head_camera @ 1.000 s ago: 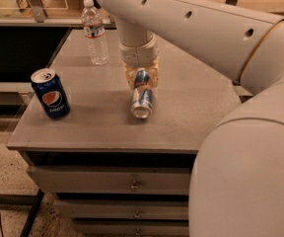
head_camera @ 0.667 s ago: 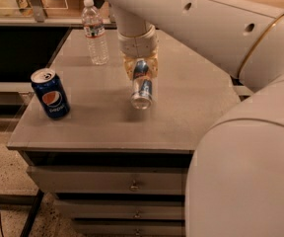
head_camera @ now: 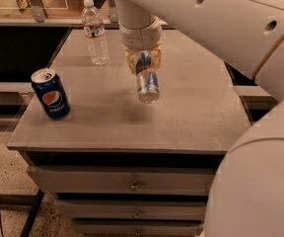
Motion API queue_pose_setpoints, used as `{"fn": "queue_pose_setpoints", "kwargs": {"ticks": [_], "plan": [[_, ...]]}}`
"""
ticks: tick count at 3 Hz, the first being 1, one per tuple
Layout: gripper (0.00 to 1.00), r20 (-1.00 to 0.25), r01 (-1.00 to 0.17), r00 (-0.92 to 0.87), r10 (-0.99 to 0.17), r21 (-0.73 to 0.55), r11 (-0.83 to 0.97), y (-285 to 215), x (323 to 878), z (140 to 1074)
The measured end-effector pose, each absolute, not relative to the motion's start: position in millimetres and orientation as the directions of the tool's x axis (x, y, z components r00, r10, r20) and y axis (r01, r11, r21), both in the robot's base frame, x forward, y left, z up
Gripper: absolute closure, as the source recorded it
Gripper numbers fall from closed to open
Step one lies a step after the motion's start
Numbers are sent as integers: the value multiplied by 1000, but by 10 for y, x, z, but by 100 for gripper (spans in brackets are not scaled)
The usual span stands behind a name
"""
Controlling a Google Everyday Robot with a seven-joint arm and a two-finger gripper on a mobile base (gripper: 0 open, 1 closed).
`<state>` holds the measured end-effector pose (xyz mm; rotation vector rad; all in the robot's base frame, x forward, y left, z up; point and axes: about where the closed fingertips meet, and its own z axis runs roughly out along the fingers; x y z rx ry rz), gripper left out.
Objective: Place redbull can upright
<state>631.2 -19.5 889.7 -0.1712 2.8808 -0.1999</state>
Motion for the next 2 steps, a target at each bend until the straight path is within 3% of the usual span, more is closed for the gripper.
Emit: {"fn": "queue_pose_setpoints", "kwargs": {"ticks": [2], "plan": [[100,-387,-194,-900,-201,-57,979,-541,6295,8947]]}}
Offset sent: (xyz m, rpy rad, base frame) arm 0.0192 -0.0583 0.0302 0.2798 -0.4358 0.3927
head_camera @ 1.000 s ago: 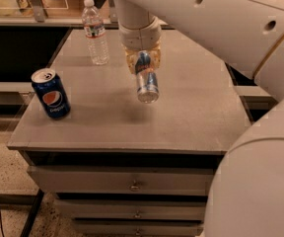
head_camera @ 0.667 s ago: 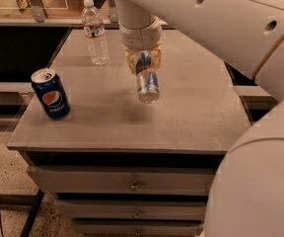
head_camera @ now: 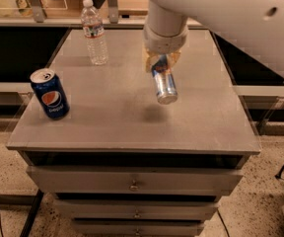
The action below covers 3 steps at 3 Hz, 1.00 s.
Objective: Place redbull can upright
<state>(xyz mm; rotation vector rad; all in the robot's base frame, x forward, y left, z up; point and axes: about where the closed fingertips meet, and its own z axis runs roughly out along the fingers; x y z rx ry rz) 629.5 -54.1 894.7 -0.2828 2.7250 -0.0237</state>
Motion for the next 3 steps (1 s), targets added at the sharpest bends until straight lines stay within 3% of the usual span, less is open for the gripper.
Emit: {"fn": "queue_pose_setpoints", "kwargs": {"ticks": [1,3], "plan": [[100,-513,-307,-818,-259,9,952,-751,6285,9114],[100,-574,-395,-739,-353,-54,917,-802,6360,9158]]}}
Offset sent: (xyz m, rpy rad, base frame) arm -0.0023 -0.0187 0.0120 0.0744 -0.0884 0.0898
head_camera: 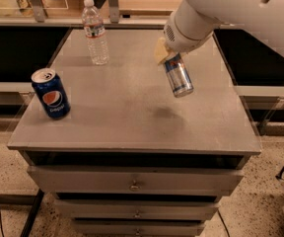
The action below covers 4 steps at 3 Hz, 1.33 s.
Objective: Place redbull can upright
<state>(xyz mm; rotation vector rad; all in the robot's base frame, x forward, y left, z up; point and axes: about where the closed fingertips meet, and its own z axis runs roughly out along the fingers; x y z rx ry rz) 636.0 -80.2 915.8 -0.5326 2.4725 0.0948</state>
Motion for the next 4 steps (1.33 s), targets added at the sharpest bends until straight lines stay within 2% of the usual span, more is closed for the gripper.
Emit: {"fn": "queue_pose_setpoints", "kwargs": {"ticks": [1,2,4], "plan": [[100,-611,-465,-687,-393,-45,884,-824,6290,8960],[100,-683,-453,-637,-357,-43,891,-1152,6288,9125],[100,-701,-488,-607,-373,-42,872,-1159,6299,9093]]}}
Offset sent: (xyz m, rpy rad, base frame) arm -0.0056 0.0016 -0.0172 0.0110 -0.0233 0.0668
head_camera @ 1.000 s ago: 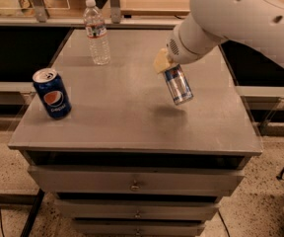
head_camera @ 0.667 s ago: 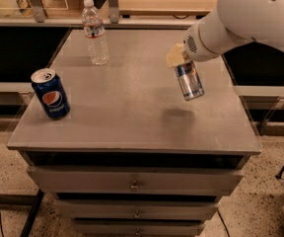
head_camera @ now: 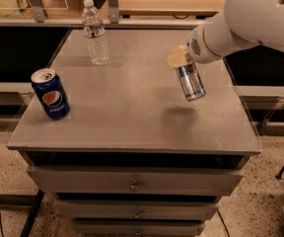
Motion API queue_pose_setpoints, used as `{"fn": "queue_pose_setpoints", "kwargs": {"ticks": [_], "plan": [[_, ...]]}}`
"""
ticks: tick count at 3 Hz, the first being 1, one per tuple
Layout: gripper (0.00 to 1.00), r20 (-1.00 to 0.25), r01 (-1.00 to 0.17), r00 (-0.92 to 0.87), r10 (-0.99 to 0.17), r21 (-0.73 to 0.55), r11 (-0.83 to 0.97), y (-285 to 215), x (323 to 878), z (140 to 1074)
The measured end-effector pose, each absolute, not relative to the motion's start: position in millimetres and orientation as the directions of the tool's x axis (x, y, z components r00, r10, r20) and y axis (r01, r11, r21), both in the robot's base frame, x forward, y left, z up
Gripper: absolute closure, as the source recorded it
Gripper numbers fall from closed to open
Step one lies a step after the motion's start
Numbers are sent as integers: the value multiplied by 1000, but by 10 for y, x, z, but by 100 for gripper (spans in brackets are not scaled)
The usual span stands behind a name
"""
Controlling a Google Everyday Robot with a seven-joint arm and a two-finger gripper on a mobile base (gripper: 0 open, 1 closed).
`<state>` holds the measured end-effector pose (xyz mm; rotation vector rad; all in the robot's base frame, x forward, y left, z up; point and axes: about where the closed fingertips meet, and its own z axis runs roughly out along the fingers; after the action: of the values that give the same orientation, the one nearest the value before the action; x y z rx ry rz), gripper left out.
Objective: Place redbull can upright
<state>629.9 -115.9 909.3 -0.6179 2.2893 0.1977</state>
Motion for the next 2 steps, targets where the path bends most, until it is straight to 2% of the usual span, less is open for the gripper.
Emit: {"fn": "queue_pose_setpoints", "kwargs": {"ticks": [1,2], "plan": [[100,-789,-539,-528,-316,24,842,-1136,6413,9088],[100,-869,-582,-467,-164,162,797,-1218,6564,9122]]}}
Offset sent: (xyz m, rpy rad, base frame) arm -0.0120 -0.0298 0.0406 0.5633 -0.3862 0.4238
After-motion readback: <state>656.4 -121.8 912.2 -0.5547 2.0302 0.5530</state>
